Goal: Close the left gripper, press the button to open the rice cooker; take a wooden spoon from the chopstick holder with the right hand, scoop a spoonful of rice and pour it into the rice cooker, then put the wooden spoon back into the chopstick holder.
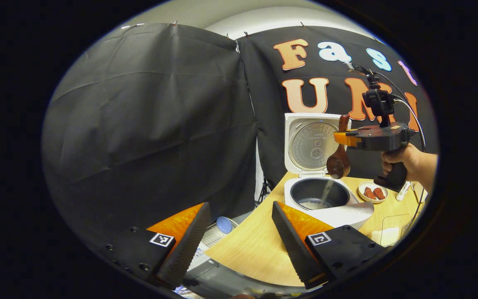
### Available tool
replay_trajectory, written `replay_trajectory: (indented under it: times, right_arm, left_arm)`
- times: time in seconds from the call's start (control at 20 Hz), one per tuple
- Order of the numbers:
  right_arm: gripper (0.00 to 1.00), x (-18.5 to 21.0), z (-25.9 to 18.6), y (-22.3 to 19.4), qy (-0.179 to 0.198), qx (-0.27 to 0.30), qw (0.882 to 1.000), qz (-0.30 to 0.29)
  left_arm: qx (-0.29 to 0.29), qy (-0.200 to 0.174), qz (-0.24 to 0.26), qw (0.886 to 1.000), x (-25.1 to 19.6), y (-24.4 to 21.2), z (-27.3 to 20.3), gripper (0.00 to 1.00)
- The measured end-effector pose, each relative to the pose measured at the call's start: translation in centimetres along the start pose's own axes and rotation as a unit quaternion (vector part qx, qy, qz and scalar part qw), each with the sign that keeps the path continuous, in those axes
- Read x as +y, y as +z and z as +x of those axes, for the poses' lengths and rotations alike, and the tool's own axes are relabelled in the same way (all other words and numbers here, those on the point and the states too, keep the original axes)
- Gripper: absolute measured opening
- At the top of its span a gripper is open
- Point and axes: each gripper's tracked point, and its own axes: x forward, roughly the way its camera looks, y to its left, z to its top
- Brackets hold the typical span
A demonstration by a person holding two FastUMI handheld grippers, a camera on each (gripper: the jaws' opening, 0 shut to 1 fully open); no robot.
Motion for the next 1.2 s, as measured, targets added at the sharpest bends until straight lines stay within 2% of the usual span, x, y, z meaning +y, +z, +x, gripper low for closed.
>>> replay_trajectory:
  times: [0.1, 0.25, 0.35, 0.55, 0.8, 1.2]
  right_arm:
    - [0.09, 0.8, -0.4, 0.5, 0.013, -0.011, 0.999, -0.030]
    - [0.09, 1.6, -1.5, 1.3, 0.034, -0.022, 0.998, -0.045]
    - [0.09, 1.5, -2.4, 1.9, 0.042, -0.026, 0.998, -0.032]
    - [0.09, -0.5, -4.8, 3.1, 0.042, -0.027, 0.998, 0.031]
    - [0.09, -5.6, -9.7, 3.4, 0.014, -0.030, 0.994, 0.107]
    - [0.09, -16.5, -19.9, -3.9, -0.078, 0.017, 0.982, 0.171]
  left_arm:
    - [-0.001, 0.001, 0.000, 1.000, 0.2, 0.0, -0.1, 1.00]
    - [-0.002, 0.002, 0.002, 1.000, 0.4, 0.0, -0.3, 1.00]
    - [-0.008, 0.005, 0.011, 1.000, 0.2, 0.5, -0.4, 1.00]
    - [-0.020, -0.007, 0.025, 0.999, -1.1, 1.2, -0.6, 0.99]
    - [-0.031, -0.036, 0.032, 0.998, -4.4, 1.8, -1.1, 0.99]
    - [-0.024, -0.073, 0.042, 0.996, -11.1, 1.3, -3.7, 1.00]
